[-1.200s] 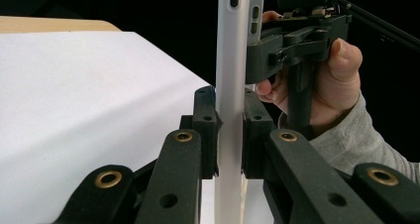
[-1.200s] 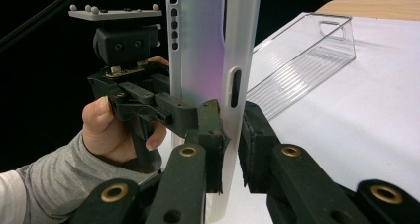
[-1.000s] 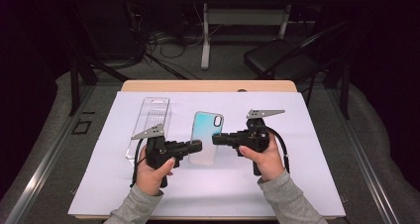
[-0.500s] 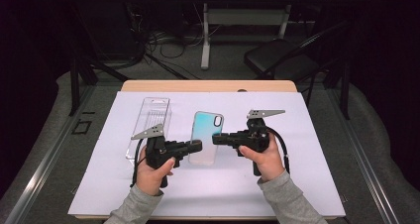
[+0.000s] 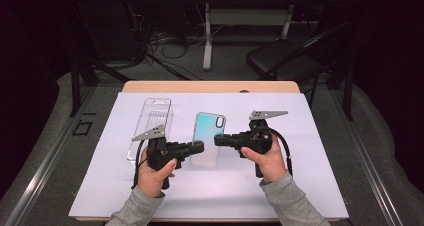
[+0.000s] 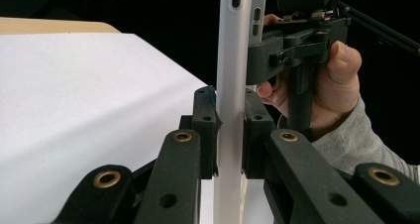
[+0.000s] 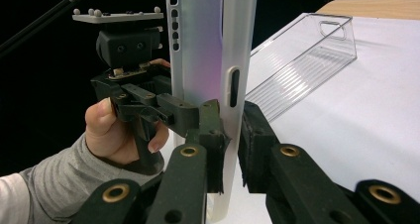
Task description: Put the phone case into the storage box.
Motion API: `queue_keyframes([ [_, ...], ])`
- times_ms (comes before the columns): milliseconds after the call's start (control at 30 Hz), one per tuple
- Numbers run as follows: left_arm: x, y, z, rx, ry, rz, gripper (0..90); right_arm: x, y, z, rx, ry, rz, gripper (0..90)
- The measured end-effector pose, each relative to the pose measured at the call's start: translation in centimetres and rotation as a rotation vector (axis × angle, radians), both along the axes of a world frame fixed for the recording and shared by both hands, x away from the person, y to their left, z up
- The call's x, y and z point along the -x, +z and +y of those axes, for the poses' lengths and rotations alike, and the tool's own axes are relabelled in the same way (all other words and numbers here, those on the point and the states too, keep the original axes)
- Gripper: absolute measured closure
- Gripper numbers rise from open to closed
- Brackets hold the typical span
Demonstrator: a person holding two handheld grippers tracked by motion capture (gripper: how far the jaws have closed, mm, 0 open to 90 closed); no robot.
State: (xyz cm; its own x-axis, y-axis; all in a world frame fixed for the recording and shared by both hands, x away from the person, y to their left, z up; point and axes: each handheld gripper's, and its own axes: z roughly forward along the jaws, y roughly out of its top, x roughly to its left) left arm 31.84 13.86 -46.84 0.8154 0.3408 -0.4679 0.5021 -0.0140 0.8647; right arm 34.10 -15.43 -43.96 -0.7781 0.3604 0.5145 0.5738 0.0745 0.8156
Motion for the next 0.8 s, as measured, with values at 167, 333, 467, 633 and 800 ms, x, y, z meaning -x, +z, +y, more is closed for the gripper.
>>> queue_keyframes([
  [167, -0.01, -0.03, -0.01, 0.0, 0.004, 0.001, 81.1, 0.02, -0.01, 0.02, 0.002, -0.004, -0.002, 82.2],
  [333, -0.04, -0.06, 0.03, -0.002, 0.009, -0.002, 80.5, 0.03, -0.03, 0.02, 0.003, -0.007, -0.001, 82.2],
  [467, -0.07, -0.09, 0.09, 0.0, 0.013, -0.001, 79.6, 0.06, -0.06, 0.05, 0.008, -0.009, 0.001, 82.3],
  [633, -0.08, -0.12, 0.07, -0.003, 0.02, -0.002, 78.1, 0.03, -0.11, 0.06, 0.004, -0.015, 0.0, 82.3],
  [800, -0.09, -0.13, 0.02, -0.007, 0.026, -0.002, 73.8, 0.01, -0.14, 0.04, 0.0, -0.017, -0.001, 82.3],
])
